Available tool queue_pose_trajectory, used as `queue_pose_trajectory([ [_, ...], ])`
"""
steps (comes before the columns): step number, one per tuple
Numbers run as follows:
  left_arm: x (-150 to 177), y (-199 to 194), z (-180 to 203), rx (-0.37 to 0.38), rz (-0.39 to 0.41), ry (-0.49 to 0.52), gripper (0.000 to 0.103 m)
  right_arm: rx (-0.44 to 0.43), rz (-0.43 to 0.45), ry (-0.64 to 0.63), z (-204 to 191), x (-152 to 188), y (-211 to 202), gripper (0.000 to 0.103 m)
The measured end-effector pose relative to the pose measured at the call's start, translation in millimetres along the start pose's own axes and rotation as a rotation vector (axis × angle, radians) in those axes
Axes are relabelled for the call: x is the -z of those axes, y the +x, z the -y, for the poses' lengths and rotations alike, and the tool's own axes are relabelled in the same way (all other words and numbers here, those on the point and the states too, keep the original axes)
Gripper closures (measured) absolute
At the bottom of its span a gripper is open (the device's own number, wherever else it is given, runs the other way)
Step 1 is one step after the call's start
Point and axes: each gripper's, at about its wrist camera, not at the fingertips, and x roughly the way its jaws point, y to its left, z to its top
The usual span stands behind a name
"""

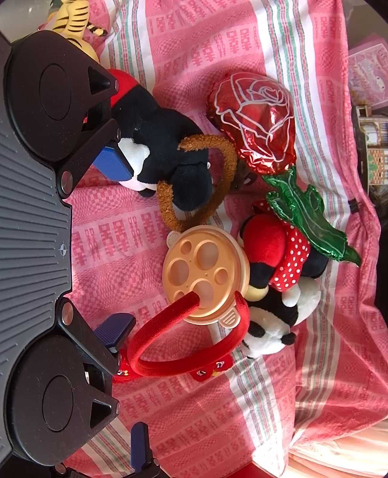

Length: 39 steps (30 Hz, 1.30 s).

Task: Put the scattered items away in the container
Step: 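Move the right tool toward the red lion-ear headband on the cloth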

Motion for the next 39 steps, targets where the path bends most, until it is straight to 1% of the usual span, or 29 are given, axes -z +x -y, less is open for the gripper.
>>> queue_pose_trajectory([
  [8,0.9,0.6,-2.0,-0.003,-0.003,-0.002,0.003,0.002,0.003,-0.003,1.4,-0.4,-0.3,0.000],
  [11,0.7,-0.6,-7.0,-0.016,0.009,-0.012,0.003,-0.006,0.021,0.005,4.4,-3.3,-3.3,0.000],
  [16,-2.2,1.1,-31.1,-0.035,0.001,-0.076,0.003,-0.042,0.060,0.039,13.3,-19.4,-5.2,0.000],
  [22,-1.9,1.9,-47.6,-0.062,-0.004,-0.102,0.003,-0.078,0.097,0.040,11.5,-49.2,5.5,0.000],
  [25,-2.8,2.6,-55.0,-0.074,-0.010,-0.114,0.003,-0.132,0.097,0.021,3.3,-60.9,14.7,0.000],
  [28,-4.4,2.5,-59.6,-0.086,-0.012,-0.119,0.003,-0.208,0.067,-0.017,-9.1,-64.9,24.5,0.000],
  [31,-6.8,0.7,-59.4,-0.084,-0.003,-0.114,0.003,-0.319,-0.004,-0.061,-19.6,-54.6,30.8,0.000],
  [33,-8.9,0.7,-55.9,-0.077,0.001,-0.100,0.003,-0.338,-0.030,-0.108,-23.9,-43.7,30.6,0.000],
  [36,-11.4,3.1,-44.9,-0.070,0.002,-0.064,0.003,-0.389,-0.093,-0.117,-20.4,-26.3,30.5,0.000],
  [39,-13.4,6.4,-32.5,-0.061,0.001,-0.025,0.003,-0.381,-0.135,-0.143,-16.5,-11.0,28.7,0.000],
])
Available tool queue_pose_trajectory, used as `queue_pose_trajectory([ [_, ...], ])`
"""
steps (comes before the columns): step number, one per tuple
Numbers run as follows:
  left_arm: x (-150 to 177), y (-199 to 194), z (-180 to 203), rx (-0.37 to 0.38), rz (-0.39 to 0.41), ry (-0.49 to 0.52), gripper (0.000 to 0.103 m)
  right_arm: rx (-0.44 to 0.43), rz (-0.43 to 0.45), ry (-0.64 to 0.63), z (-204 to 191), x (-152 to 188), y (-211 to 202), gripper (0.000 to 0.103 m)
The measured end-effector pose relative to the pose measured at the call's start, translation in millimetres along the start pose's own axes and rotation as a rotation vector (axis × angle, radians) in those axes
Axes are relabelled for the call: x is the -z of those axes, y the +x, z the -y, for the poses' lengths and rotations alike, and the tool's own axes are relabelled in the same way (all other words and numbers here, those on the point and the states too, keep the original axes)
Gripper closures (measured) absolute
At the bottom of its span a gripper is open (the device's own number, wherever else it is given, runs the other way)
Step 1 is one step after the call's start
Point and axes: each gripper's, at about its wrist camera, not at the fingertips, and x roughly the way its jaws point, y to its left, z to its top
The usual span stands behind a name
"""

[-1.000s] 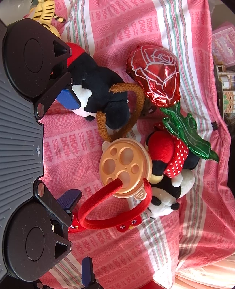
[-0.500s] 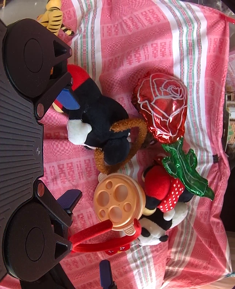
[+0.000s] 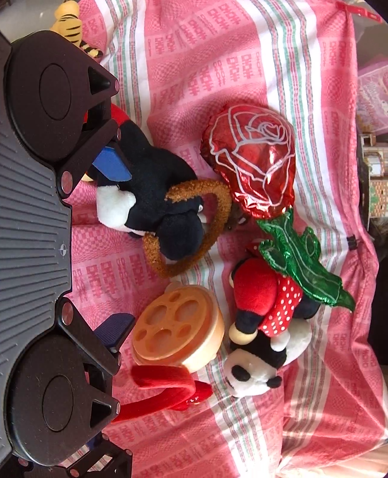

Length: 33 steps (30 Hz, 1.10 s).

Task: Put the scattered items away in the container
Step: 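Move the right tool toward the red lion-ear headband on the cloth, then close the right gripper on the red headband band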

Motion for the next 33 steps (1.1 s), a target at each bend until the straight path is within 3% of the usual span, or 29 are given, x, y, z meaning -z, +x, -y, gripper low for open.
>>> queue_pose_trajectory([
  [7,2.6,0.8,16.9,0.021,-0.008,0.057,0.003,0.037,-0.144,-0.016,11.4,42.3,6.4,0.000],
  [12,-1.6,-5.0,31.9,0.056,0.003,0.077,0.003,0.037,-0.192,-0.047,6.3,71.8,4.4,0.000],
  [18,7.6,2.5,74.9,0.085,0.001,0.223,0.004,0.073,-0.089,0.083,25.1,96.5,-25.2,0.000],
  [22,26.4,25.4,102.0,0.146,-0.061,0.323,0.013,0.122,0.015,0.250,45.2,113.5,-40.9,0.000],
  [26,36.0,42.6,117.4,0.130,-0.056,0.366,0.017,0.155,0.065,0.392,57.4,131.7,-48.4,0.004],
  [30,39.6,58.0,122.9,0.165,-0.080,0.362,0.030,0.147,0.092,0.479,58.4,145.9,-47.5,0.023],
  [33,45.0,65.8,126.0,0.224,-0.122,0.345,0.051,0.103,0.098,0.509,55.4,149.5,-41.2,0.027],
])
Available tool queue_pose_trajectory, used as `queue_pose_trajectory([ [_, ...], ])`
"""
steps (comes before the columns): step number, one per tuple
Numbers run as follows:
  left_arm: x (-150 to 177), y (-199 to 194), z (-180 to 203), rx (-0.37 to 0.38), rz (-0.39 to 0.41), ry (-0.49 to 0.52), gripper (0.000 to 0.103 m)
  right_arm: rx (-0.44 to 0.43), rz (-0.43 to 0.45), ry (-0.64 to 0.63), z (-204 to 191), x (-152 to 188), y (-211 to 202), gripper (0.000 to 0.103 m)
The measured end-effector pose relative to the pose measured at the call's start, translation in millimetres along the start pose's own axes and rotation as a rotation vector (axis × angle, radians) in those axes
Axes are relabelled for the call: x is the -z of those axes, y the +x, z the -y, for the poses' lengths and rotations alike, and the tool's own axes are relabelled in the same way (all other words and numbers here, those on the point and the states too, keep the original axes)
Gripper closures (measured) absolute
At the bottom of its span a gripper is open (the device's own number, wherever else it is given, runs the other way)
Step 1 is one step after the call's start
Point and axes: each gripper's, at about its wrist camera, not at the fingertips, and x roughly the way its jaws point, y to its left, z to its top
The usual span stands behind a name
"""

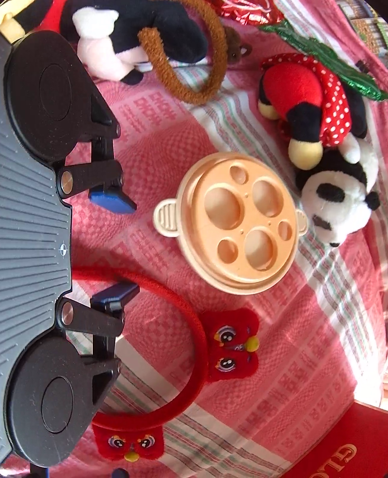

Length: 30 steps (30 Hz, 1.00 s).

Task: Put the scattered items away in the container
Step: 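Close the right gripper on the red headband band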

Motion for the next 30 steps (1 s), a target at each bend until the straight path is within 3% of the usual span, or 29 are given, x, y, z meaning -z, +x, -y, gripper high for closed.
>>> queue_pose_trajectory([
  [1,2.0,-1.4,0.8,0.020,0.010,-0.008,0.061,-0.017,-0.007,0.005,-2.6,0.9,1.5,0.028],
  [8,22.3,-5.0,25.7,0.094,0.000,0.074,0.057,0.000,-0.013,0.028,1.0,-7.9,16.7,0.033],
  [15,39.6,-12.0,46.6,0.266,-0.033,0.091,0.058,0.187,0.092,0.087,38.7,-28.2,1.0,0.032],
  [17,36.3,-14.5,47.3,0.232,-0.015,0.065,0.057,0.209,0.109,0.105,45.5,-34.0,-1.6,0.036],
  [22,14.8,-13.5,34.4,0.131,0.031,-0.027,0.040,0.267,0.119,0.055,39.9,-36.4,-1.9,0.045],
  [27,-0.1,0.3,39.3,0.059,0.020,-0.045,0.037,0.279,0.131,0.089,35.8,-38.8,-0.1,0.049],
  [30,-5.9,11.0,42.8,0.076,-0.008,-0.051,0.036,0.237,0.137,0.109,36.0,-34.3,-1.9,0.057],
])
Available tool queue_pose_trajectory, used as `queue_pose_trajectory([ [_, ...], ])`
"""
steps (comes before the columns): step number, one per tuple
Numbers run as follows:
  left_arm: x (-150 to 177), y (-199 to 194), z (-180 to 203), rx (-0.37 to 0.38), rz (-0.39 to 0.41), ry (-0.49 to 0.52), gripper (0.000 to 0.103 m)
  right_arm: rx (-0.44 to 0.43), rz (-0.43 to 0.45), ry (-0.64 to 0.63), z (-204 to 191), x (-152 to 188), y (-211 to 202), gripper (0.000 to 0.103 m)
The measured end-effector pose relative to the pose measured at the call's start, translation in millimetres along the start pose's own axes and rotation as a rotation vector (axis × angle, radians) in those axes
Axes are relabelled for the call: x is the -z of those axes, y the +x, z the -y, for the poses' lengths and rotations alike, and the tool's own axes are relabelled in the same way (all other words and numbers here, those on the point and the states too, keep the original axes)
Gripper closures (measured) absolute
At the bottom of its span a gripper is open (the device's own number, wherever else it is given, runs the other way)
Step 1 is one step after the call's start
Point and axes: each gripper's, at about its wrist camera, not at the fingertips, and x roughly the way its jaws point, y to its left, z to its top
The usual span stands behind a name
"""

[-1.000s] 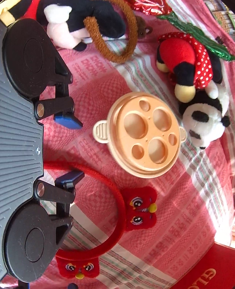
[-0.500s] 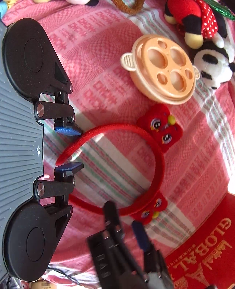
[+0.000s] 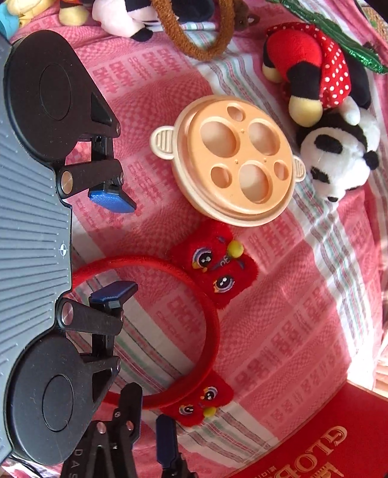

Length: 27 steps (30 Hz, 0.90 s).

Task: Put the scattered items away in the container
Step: 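Close the right gripper on the red headband band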

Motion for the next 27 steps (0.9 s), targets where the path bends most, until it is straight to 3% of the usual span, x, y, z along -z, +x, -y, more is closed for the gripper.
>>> queue_pose_trajectory([
  [2,0.8,1.7,5.6,-0.024,0.017,0.028,0.036,-0.024,-0.012,0.003,-1.5,2.5,0.9,0.063],
  [3,1.1,1.4,9.5,-0.042,0.019,0.044,0.047,-0.020,-0.011,-0.007,-3.4,2.6,1.1,0.066],
  [4,1.3,0.6,10.8,-0.042,0.027,0.047,0.069,-0.013,-0.007,-0.014,-4.8,1.4,1.9,0.067],
  [5,1.8,-0.3,11.3,-0.033,0.031,0.048,0.080,-0.003,0.001,-0.016,-5.4,0.0,2.0,0.069],
  [6,1.3,-0.6,11.8,-0.037,0.027,0.050,0.101,0.004,0.009,-0.012,-4.8,-1.4,2.1,0.070],
  [11,1.7,1.1,8.1,-0.012,0.021,0.043,0.102,0.010,0.026,-0.004,1.7,-6.1,8.2,0.080],
  [12,1.3,1.4,8.9,-0.010,0.018,0.042,0.097,0.013,0.033,-0.008,2.5,-6.5,8.6,0.081],
  [13,0.2,1.9,9.0,-0.006,0.015,0.036,0.082,0.023,0.042,-0.012,3.1,-6.5,8.4,0.081],
  [14,-1.5,2.4,9.4,0.000,0.012,0.023,0.075,0.029,0.046,-0.018,3.5,-7.9,9.3,0.081],
  [17,-5.4,4.4,11.6,-0.006,0.013,-0.003,0.065,0.040,0.056,-0.031,5.3,-12.4,11.4,0.081],
  [19,-7.9,7.4,16.1,-0.026,0.016,-0.007,0.052,0.037,0.061,-0.043,5.3,-15.1,12.2,0.081],
  [26,-10.3,11.0,27.9,-0.068,0.021,-0.028,0.051,0.036,0.066,-0.101,5.1,-18.2,11.4,0.083],
  [27,-10.3,8.3,25.5,-0.065,0.023,-0.049,0.069,0.046,0.073,-0.111,6.0,-17.7,11.7,0.089],
])
